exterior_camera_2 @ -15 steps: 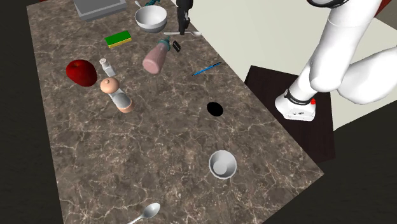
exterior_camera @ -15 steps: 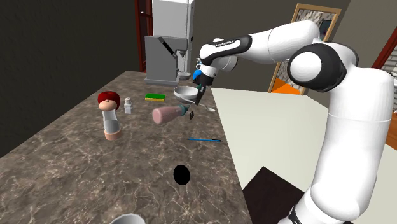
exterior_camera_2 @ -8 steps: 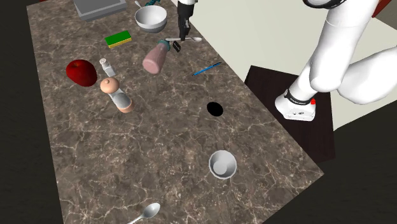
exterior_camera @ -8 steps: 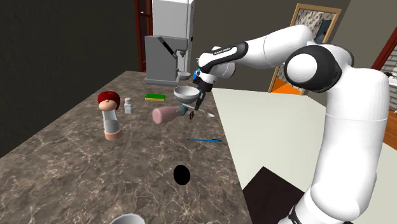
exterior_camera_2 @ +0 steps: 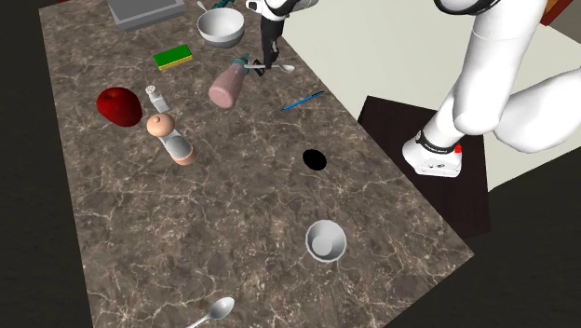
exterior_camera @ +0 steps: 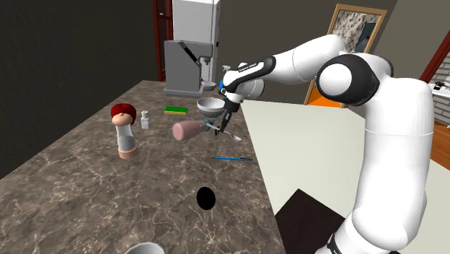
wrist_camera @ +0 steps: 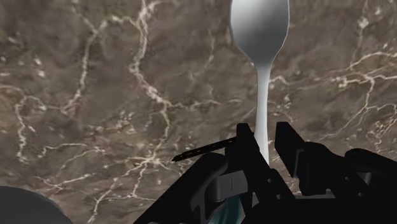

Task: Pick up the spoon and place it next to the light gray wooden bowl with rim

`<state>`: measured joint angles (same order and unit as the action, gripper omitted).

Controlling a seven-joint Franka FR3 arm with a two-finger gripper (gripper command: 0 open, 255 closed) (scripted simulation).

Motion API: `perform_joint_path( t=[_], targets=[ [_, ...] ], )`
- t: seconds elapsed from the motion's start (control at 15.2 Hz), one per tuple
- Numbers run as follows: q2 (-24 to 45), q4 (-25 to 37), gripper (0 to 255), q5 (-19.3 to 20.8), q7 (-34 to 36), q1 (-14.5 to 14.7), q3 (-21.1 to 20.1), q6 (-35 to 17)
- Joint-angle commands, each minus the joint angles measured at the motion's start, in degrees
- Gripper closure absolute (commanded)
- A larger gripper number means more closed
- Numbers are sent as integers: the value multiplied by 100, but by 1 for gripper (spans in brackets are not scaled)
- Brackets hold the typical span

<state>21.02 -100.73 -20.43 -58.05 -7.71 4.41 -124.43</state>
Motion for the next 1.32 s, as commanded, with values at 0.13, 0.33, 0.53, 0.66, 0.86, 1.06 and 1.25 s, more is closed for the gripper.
perform_joint_path(
  t=[0.13, 0.33, 0.53, 0.66, 0.86, 1.06, 1.25],
  targets=[
    [133, -108, 255, -57, -77, -1, -21, -224],
    [133, -108, 255, -57, -77, -1, -20, -224],
    [133, -108, 255, -57, -77, -1, -20, -224],
    [82, -166, 0, -54, -74, 6, -20, -232],
    [72, -169, 0, -52, -65, 11, -22, -228],
    [33, -65, 0, -22, -56, -19, 3, -77],
    [-219, 99, 0, 67, -1, -72, 63, 345]
  ],
)
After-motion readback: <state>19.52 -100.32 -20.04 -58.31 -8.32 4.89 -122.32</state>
